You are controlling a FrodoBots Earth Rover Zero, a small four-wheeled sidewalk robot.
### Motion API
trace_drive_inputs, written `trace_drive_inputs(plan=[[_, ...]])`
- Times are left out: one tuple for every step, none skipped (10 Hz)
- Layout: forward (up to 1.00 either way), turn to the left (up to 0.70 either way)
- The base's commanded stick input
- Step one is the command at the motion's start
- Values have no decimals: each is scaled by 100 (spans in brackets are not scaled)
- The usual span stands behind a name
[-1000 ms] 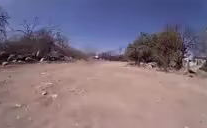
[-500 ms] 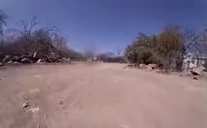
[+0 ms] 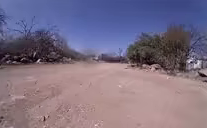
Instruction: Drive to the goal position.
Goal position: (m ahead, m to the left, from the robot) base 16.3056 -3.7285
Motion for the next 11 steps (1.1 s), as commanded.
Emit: trace_drive_inputs(plan=[[100,0],[100,0],[100,0],[100,0],[100,0],[100,0],[100,0],[100,0],[100,-27],[100,-27],[100,-27]])
